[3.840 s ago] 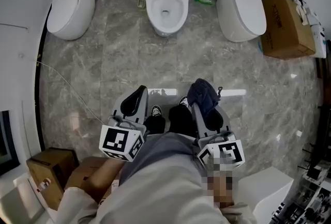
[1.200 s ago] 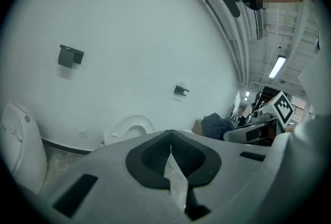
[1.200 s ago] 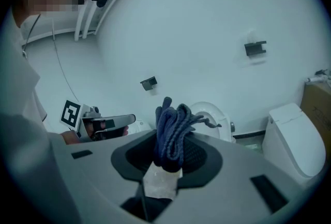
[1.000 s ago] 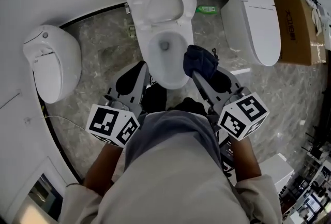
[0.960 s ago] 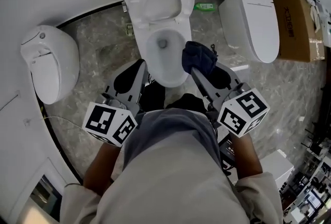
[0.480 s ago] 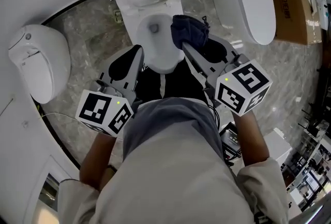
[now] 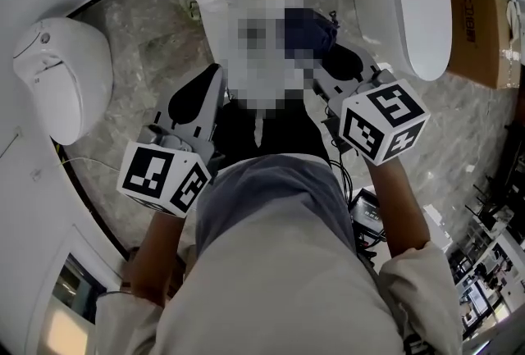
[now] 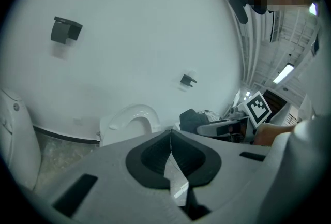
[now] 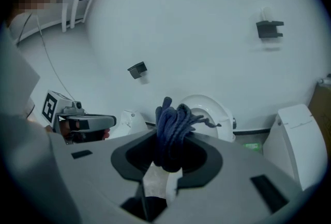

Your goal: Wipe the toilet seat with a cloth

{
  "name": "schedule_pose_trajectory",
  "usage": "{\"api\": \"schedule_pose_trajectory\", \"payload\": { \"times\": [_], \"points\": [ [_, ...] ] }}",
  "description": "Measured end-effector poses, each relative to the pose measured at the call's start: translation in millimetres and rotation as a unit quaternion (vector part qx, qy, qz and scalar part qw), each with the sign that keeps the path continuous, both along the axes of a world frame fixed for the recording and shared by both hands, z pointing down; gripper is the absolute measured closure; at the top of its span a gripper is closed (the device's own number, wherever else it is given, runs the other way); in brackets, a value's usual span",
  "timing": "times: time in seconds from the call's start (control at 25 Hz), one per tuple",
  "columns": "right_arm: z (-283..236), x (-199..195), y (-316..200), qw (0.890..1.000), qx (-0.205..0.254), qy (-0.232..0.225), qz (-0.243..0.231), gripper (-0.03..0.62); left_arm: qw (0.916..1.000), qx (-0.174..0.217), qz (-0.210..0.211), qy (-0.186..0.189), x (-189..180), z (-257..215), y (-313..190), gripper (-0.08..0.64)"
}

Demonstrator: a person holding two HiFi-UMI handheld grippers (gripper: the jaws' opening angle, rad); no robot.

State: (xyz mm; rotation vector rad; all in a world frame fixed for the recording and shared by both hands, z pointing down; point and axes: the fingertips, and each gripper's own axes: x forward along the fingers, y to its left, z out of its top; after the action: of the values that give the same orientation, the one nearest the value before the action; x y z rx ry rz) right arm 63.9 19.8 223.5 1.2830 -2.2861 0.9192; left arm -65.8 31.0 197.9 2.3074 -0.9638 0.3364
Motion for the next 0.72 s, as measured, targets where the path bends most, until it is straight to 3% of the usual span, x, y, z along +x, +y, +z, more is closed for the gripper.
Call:
{"api": "schedule_pose_trajectory", "payload": {
  "times": [0.44, 0.6, 0.72],
  "points": [
    [62.6, 15.8, -20.5, 0.995, -0.034, -0.011, 0.089, 0.489, 0.9989, -0.024, -0.035, -0.017, -7.8, 26.6, 6.5, 0.552],
    [93.4, 4.5, -38.4, 0.991, -0.049, -0.027, 0.119, 0.489, 0.9983, 0.011, -0.035, -0.046, -13.1, 31.3, 2.1, 0.552],
    [115.6, 3.7, -48.1, 0.990, -0.056, -0.006, 0.130, 0.491, 0.9983, 0.013, -0.023, -0.052, -7.7, 36.3, 7.5, 0.552]
  ]
}}
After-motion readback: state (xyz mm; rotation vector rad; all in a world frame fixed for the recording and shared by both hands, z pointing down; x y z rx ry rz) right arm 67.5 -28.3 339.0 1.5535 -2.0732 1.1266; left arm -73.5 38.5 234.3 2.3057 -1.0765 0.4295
